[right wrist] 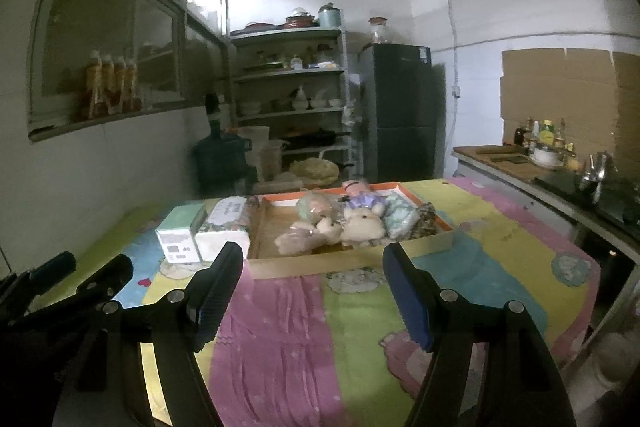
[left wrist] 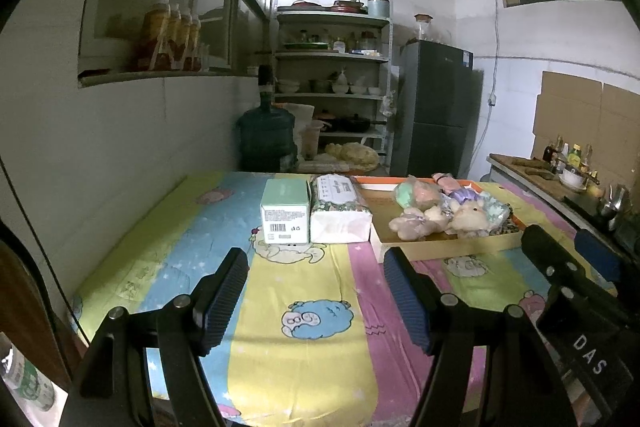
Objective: Organize soft objects
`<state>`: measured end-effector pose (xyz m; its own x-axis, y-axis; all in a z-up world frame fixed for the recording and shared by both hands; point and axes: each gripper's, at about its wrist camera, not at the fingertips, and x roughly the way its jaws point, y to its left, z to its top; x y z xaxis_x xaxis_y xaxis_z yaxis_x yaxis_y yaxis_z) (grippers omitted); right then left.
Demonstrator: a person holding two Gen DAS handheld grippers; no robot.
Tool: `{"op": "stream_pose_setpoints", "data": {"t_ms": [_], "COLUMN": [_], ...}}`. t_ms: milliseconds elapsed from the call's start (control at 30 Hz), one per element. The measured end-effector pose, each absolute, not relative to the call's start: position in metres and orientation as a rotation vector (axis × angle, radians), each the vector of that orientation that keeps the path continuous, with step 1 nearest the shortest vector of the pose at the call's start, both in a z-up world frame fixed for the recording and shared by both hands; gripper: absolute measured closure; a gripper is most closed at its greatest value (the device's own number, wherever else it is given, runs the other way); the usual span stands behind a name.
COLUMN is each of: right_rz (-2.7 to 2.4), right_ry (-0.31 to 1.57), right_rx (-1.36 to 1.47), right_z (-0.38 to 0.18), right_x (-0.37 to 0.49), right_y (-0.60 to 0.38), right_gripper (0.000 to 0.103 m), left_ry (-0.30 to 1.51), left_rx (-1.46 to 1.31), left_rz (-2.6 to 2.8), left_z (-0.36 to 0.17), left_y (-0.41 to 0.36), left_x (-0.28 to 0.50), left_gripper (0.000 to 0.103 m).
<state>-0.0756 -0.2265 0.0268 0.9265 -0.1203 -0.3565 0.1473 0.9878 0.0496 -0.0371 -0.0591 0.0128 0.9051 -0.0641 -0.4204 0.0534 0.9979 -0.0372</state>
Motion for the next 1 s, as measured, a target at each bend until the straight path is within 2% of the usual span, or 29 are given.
{"op": "stream_pose_setpoints", "data": {"t_ms": [1000], "right_rz": [-0.147], "right_ry": [0.32], "right_rx": [-0.014], "right_z": [0.032], "right_x": [-0.104], "right_y": [-0.218], "right_gripper": [0.029], "left_ry": [0.372], "left_rx": [-0.012], "left_rz": [-0.003], "left_z": [0.014], "left_y": [-0.056], "left_x": [-0.066], "left_gripper": [0.033]}}
